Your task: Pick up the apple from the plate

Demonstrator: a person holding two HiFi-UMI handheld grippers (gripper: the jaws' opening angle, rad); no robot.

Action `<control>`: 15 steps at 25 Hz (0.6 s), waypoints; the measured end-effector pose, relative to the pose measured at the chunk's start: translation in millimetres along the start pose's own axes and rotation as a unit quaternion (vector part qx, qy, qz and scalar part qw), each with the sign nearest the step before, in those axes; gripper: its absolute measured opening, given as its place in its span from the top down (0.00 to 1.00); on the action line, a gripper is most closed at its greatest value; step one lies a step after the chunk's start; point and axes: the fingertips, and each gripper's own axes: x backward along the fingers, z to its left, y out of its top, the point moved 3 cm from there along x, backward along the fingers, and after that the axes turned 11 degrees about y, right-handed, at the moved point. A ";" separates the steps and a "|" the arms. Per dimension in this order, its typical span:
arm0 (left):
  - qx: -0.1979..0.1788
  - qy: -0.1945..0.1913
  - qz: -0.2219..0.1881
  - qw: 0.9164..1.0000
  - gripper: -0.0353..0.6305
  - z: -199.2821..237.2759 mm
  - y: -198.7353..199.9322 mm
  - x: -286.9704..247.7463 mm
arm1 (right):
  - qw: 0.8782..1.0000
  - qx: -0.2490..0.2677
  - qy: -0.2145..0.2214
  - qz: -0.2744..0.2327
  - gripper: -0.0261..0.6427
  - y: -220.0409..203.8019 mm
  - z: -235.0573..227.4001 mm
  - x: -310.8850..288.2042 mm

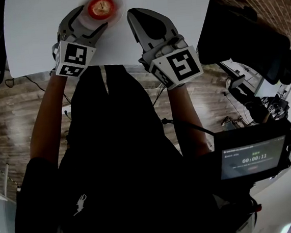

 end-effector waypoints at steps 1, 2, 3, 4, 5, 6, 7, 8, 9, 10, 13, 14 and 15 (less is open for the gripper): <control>-0.001 -0.002 0.001 1.000 0.38 -0.2 -0.8 -1.4 | 1.000 -0.002 0.000 0.000 0.95 -0.1 0.1 0.1; -0.003 -0.003 0.002 1.000 0.37 -0.2 -2.0 -2.7 | 1.000 -0.002 -0.001 0.002 0.95 -0.4 0.2 0.1; -0.005 -0.003 0.003 1.000 0.37 0.5 -2.3 -3.7 | 1.000 -0.001 -0.002 0.006 0.95 -0.8 0.3 0.0; -0.006 -0.002 0.003 1.000 0.37 1.3 -2.0 -4.8 | 1.000 0.001 -0.002 0.009 0.95 -1.0 0.5 0.0; -0.008 -0.002 0.003 1.000 0.36 1.8 -2.5 -6.0 | 1.000 0.002 -0.002 0.011 0.95 -1.1 0.4 0.2; -0.010 -0.002 0.004 1.000 0.36 1.9 -3.7 -7.4 | 1.000 0.002 -0.003 0.011 0.95 -1.3 0.1 0.5; -0.012 -0.002 0.004 1.000 0.36 2.0 -4.4 -8.7 | 1.000 0.001 -0.004 0.010 0.95 -1.3 -0.4 0.8; -0.014 -0.001 0.004 1.000 0.36 2.1 -4.3 -9.6 | 1.000 0.001 -0.004 0.008 0.95 -1.0 -0.7 0.9; -0.016 -0.001 0.004 1.000 0.36 2.1 -3.7 -10.2 | 1.000 0.000 -0.004 0.006 0.95 -0.9 -1.1 1.0; -0.017 -0.002 0.004 1.000 0.35 2.0 -3.4 -10.6 | 1.000 -0.002 -0.005 0.006 0.95 -1.3 -1.4 1.3; -0.023 -0.003 0.007 1.000 0.34 1.0 -5.3 -12.3 | 1.000 -0.002 -0.005 0.004 0.95 -0.3 -1.0 0.5; -0.023 -0.004 0.008 1.000 0.33 0.4 -5.8 -13.0 | 1.000 0.000 -0.004 0.006 0.95 -0.1 -0.7 0.2; -0.023 -0.005 0.009 1.000 0.33 -0.3 -6.1 -13.6 | 1.000 0.001 -0.004 0.009 0.95 -0.5 -0.5 0.2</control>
